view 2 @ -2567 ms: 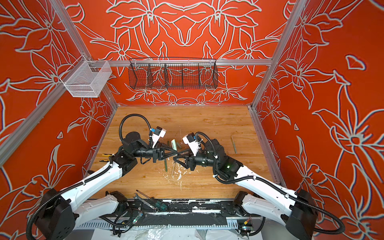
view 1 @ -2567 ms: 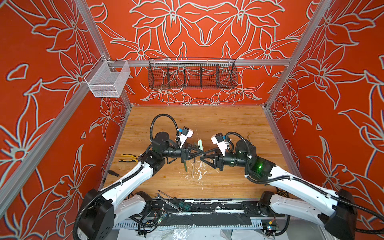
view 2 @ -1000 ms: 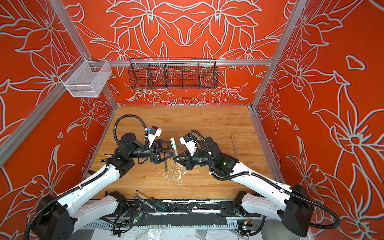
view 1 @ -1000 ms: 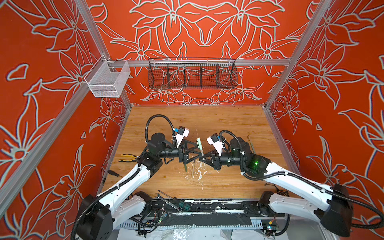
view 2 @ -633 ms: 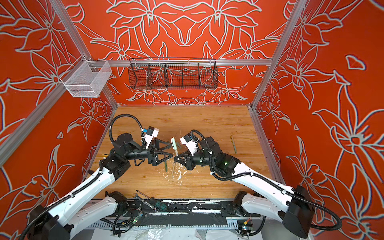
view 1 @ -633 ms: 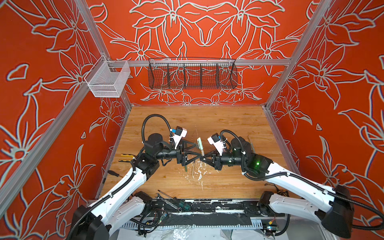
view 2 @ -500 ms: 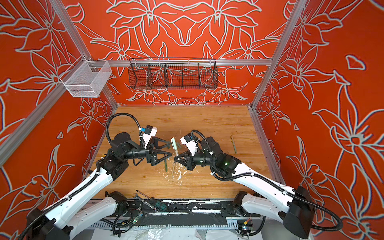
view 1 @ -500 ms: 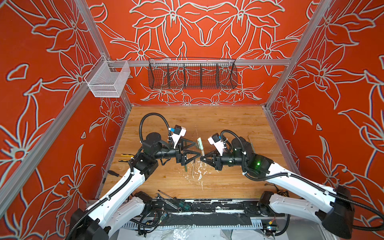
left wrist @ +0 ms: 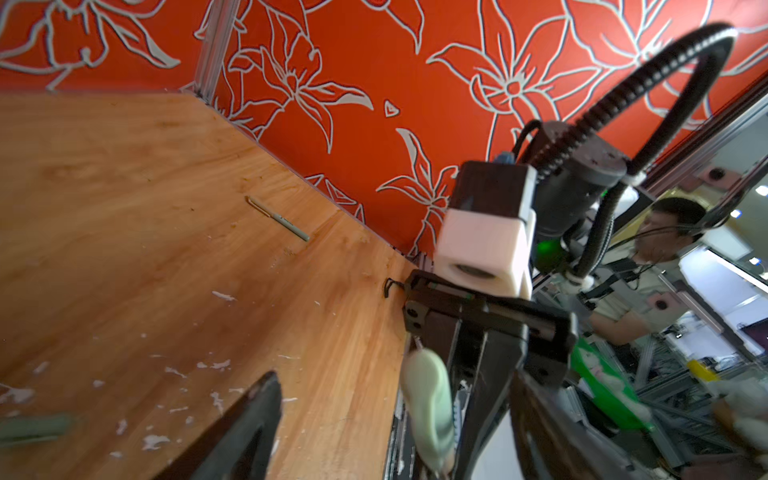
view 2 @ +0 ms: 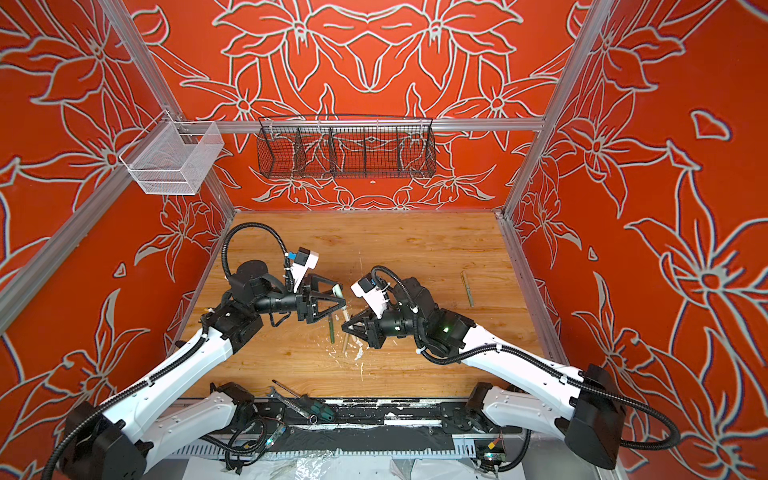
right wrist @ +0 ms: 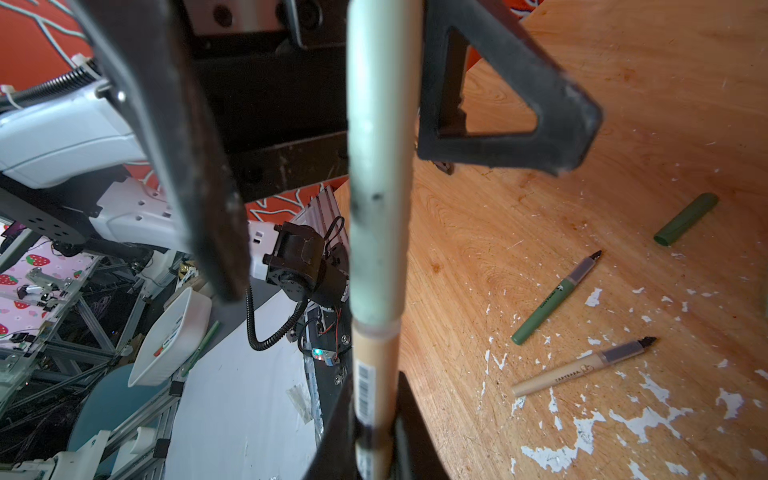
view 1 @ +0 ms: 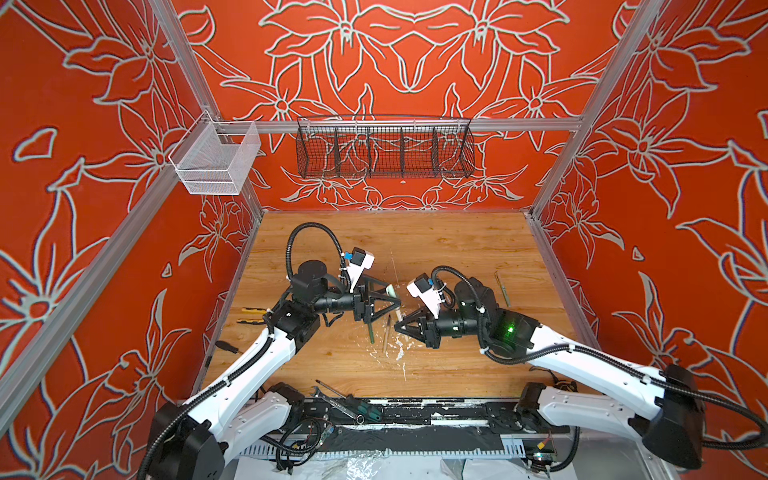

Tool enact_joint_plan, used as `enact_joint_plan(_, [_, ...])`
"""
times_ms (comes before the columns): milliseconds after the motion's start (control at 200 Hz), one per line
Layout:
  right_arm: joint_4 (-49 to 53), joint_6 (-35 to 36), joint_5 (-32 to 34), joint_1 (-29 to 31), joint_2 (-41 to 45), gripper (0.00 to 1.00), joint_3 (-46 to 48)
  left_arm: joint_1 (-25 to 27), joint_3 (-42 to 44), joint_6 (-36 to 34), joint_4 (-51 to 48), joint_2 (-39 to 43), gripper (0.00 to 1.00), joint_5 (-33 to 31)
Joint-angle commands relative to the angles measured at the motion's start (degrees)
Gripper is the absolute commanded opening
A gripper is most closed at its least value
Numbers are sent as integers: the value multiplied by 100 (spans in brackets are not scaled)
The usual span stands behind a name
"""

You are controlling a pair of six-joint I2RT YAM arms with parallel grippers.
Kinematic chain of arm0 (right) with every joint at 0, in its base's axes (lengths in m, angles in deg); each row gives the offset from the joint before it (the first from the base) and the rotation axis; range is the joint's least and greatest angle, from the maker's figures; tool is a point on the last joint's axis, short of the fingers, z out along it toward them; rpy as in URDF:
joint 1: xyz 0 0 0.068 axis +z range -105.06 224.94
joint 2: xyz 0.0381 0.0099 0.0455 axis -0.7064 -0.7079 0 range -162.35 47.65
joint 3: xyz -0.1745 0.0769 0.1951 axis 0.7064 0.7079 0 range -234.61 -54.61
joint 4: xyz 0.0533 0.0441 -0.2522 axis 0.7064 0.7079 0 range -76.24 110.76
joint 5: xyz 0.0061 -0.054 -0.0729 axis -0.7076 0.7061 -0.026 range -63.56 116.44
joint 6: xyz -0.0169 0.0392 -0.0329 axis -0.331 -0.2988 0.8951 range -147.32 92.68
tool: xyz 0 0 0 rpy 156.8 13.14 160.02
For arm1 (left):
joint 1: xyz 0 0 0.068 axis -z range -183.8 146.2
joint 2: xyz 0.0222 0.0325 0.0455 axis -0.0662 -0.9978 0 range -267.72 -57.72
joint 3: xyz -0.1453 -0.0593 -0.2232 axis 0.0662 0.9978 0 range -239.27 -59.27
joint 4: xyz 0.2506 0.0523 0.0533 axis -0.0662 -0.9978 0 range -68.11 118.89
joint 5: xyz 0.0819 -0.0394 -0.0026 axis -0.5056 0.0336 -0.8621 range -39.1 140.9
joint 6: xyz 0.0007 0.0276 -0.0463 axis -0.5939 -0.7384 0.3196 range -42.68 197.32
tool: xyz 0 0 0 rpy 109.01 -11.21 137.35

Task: Insert the pens into the pen caps

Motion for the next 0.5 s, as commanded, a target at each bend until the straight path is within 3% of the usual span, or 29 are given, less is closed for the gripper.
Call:
enact_joint_plan(0, [-149,98,-125,74,-69,0,-205,-53,-119,85,297,-67,66,273])
enact_joint_plan(185, [-149,111,-27,109,-128,0,-245,-53,-112,41,203,-23,39,298])
enact_joint_plan(490, [-94,71,160,117,-130,0,-286,-53,-132,70,270,-119,12,503])
